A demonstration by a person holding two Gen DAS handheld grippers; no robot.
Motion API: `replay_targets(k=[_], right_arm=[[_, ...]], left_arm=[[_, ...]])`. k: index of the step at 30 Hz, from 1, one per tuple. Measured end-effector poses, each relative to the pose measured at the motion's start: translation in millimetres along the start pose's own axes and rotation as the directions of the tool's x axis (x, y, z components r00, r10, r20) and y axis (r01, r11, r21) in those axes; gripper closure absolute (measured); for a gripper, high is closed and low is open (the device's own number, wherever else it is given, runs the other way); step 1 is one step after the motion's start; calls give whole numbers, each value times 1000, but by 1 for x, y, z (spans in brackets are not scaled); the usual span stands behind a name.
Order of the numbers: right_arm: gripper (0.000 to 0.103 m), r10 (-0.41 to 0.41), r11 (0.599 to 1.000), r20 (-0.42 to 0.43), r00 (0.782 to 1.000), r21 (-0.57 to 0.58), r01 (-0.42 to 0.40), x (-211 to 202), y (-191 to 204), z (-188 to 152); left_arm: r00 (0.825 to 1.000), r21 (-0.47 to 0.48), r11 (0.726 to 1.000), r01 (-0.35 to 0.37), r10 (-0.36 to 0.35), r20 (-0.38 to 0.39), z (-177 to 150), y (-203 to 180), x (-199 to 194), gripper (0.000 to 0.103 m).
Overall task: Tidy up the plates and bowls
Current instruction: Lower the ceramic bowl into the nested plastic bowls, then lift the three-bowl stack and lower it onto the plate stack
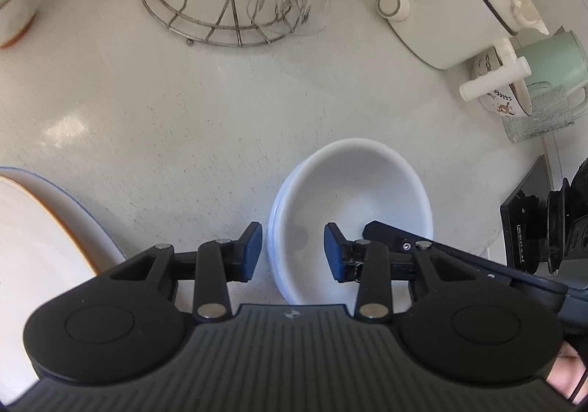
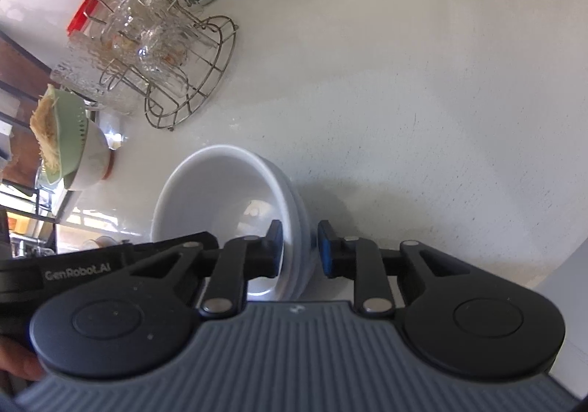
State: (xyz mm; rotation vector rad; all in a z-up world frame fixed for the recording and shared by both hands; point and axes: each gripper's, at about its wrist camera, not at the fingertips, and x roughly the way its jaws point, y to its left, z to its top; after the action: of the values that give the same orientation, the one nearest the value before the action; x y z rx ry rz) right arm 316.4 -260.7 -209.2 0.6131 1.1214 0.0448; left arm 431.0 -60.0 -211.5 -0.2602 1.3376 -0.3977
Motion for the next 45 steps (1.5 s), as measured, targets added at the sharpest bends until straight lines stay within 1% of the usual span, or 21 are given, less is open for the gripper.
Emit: replay_targets(k=[2,6,11,16,19,23,28,33,37,40,42,45], right_arm=[[80,10,1000,-3,1000,13,-10,2,-1,-1],[81,16,999,0,1000,29,-16,2,-3,-3],[81,12,999,17,1000,32,-12,-4,-1,-6],[81,9,999,49,999,36,-11,-19,1,-8],[81,23,998,75,997,60,-28,-33,-1,-10],[81,25,998,99,995,58,-31,-49,3,-12],[81,28,999,122,992,31,-32,-66,17,-14],[81,36,999,153,988,-3,-35,-86,36,-20],[81,52,998,168,984,-35,-46,-97,53,-26],[81,64,996,175,982,-67,-53,-97,67,-32],[81,72,995,170,983,-82,-59,-95,76,-36],[81,71,993,159,985,-101,-55,-90,88,-43]], left_arm=[[1000,-11,1000,-9,8,-5,0,1,1,63],[1000,-3,1000,-1,1,-6,-1,2,0,66],[1000,-5,1000,25,-25,-15,0,3,-4,66],[999,17,999,50,-50,-8,0,-5,-19,66],[998,39,998,55,-55,2,-2,-13,-34,66],[998,54,997,61,-62,9,-4,-21,-52,66],[998,77,996,49,-52,35,-6,-30,-78,66],[994,79,995,64,-70,83,-11,-31,-111,66],[991,94,994,48,-59,117,-17,-26,-133,66],[990,123,992,10,-27,138,-23,-21,-146,66],[988,120,993,0,-19,154,-27,-14,-152,66],[986,96,995,8,-24,167,-33,2,-161,66]])
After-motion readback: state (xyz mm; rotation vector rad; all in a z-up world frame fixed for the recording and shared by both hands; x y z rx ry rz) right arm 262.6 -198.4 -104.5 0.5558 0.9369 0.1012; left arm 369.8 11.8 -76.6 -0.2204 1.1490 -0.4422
